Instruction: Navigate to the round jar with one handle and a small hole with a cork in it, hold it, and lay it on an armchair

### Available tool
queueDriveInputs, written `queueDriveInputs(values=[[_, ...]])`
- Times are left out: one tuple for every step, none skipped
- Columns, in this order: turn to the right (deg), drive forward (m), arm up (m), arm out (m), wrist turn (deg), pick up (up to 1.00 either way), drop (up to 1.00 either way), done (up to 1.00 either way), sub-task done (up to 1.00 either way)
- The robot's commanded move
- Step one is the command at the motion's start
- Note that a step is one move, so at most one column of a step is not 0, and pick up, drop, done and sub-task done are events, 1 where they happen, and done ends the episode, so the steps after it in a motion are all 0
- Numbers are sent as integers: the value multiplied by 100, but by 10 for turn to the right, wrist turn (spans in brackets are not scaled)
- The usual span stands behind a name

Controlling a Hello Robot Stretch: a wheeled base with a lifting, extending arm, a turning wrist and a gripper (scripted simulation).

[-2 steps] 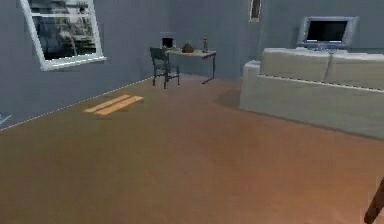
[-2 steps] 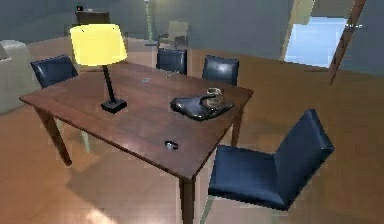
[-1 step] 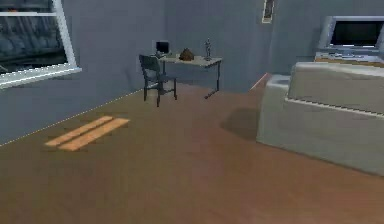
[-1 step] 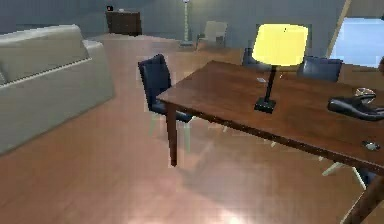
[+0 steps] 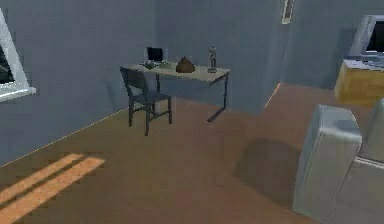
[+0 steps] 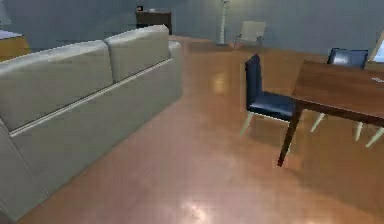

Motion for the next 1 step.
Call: queueDriveInputs(values=[[0, 100, 0, 0, 0, 0, 0, 0, 0]])
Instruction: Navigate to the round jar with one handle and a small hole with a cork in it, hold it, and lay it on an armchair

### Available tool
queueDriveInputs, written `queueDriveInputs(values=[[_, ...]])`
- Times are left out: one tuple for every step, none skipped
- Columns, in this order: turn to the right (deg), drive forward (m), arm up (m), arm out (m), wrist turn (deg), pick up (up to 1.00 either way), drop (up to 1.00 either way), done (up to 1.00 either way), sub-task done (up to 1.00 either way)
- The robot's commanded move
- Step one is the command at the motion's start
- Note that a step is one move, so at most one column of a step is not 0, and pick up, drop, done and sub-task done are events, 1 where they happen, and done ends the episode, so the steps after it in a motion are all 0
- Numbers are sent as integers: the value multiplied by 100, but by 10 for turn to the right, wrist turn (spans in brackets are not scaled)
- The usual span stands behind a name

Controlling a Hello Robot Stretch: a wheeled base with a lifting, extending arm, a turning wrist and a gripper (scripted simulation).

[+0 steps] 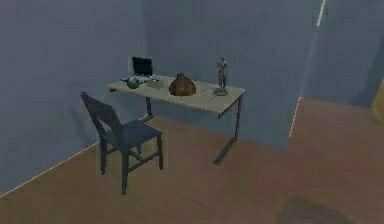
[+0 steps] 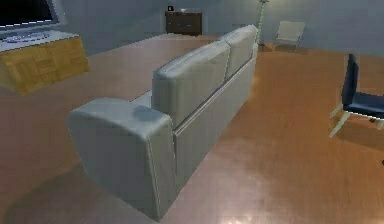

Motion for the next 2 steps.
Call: queueDriveInputs(values=[[30, 0, 0, 0, 0, 0, 0, 0, 0], [0, 100, 0, 0, 0, 0, 0, 0, 0]])
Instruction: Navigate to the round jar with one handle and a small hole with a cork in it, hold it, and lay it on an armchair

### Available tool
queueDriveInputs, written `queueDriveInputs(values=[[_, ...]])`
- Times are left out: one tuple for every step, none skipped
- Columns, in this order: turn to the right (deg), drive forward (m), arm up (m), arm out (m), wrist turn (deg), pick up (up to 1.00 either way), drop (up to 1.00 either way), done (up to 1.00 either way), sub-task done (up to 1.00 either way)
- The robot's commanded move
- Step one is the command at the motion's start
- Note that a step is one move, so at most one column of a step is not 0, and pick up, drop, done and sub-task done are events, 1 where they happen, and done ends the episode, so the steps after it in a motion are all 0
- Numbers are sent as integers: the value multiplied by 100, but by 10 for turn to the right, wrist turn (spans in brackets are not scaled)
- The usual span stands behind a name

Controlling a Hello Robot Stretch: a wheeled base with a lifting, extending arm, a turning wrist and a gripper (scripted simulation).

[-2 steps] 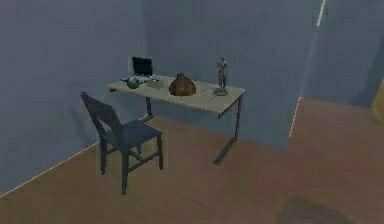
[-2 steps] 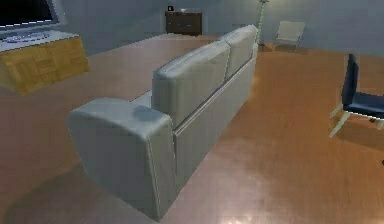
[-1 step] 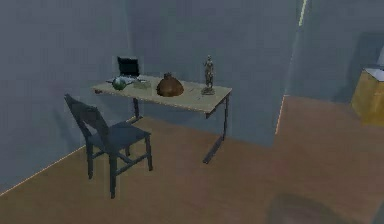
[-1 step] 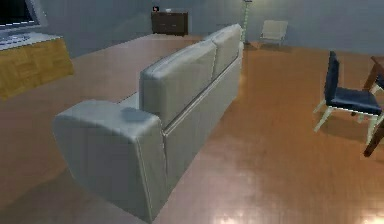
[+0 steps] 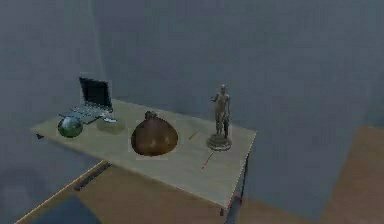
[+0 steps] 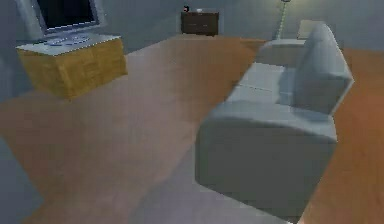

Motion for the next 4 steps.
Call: queueDriveInputs(values=[[-450, 0, 0, 0, 0, 0, 0, 0, 0], [-450, 0, 0, 0, 0, 0, 0, 0, 0], [-120, 0, 0, 0, 0, 0, 0, 0, 0], [450, 0, 0, 0, 0, 0, 0, 0, 0]])
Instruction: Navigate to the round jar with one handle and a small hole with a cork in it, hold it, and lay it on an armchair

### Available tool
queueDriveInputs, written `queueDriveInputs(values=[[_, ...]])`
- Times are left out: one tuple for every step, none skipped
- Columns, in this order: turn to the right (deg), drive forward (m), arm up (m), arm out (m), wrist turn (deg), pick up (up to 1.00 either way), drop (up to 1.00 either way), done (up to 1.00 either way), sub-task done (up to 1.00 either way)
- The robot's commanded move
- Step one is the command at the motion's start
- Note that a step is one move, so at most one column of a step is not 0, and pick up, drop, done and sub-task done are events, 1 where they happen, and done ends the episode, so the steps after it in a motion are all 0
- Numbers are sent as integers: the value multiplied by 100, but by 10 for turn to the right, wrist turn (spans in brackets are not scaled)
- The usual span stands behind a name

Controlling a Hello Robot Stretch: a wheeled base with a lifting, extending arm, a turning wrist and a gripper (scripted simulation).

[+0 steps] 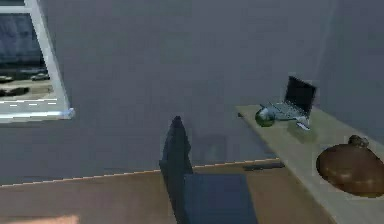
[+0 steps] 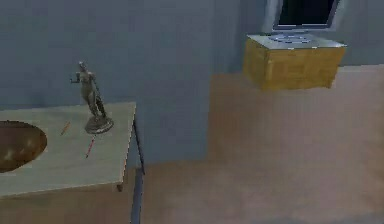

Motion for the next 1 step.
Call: queueDriveInputs(values=[[450, 0, 0, 0, 0, 0, 0, 0, 0]])
